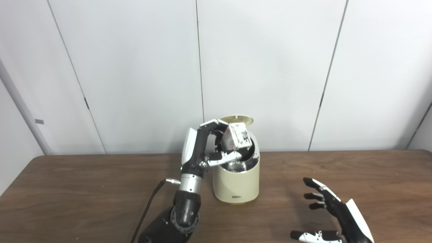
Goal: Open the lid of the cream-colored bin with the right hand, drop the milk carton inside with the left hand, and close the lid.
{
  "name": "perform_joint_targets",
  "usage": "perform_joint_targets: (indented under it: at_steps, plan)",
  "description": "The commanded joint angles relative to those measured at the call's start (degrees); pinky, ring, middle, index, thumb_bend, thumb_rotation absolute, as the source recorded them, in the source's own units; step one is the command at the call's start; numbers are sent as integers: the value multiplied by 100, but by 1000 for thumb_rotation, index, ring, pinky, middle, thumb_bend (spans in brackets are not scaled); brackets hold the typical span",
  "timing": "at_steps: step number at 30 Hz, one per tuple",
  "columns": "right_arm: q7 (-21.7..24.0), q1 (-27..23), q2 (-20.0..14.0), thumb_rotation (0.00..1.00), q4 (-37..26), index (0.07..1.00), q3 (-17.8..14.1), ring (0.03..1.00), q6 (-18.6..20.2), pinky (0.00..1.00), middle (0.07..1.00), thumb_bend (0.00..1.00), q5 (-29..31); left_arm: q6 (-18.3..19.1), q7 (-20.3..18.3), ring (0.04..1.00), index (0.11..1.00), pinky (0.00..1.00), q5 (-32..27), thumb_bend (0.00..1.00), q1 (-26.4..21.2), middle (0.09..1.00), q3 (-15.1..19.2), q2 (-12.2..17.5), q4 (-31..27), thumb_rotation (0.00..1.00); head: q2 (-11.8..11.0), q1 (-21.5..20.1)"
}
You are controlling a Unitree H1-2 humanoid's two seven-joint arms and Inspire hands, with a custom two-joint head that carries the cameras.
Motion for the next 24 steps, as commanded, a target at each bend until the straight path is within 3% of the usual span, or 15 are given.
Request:
perform_joint_targets:
  at_steps: [1,6,7,10,16,24]
  plan:
    - [-15,-118,-40,121,-210,852,-39,762,-124,652,873,720,74,-52,-84,684,497,585,122,523,-159,689,-20,-20,33,63,9,-7]
    - [-14,-148,-56,113,-186,854,-35,761,-122,653,871,724,67,-52,-187,708,498,601,111,523,-157,711,20,0,31,66,15,11]
    - [-11,-153,-62,114,-185,854,-31,761,-122,653,871,723,59,-52,-210,715,598,608,98,724,-154,718,34,1,21,105,15,11]
    - [8,-157,-60,116,-223,852,-20,764,-90,651,872,721,62,-52,-256,734,679,615,74,871,-139,743,73,-1,-16,167,20,20]
    - [37,-158,-61,99,-262,853,-18,760,-58,649,873,716,67,-52,-265,762,735,645,107,886,-126,783,111,13,-60,216,27,44]
    - [55,-150,-41,79,-294,851,-7,756,-10,648,871,720,42,-52,-168,761,745,649,171,891,-120,788,110,47,-101,236,35,75]
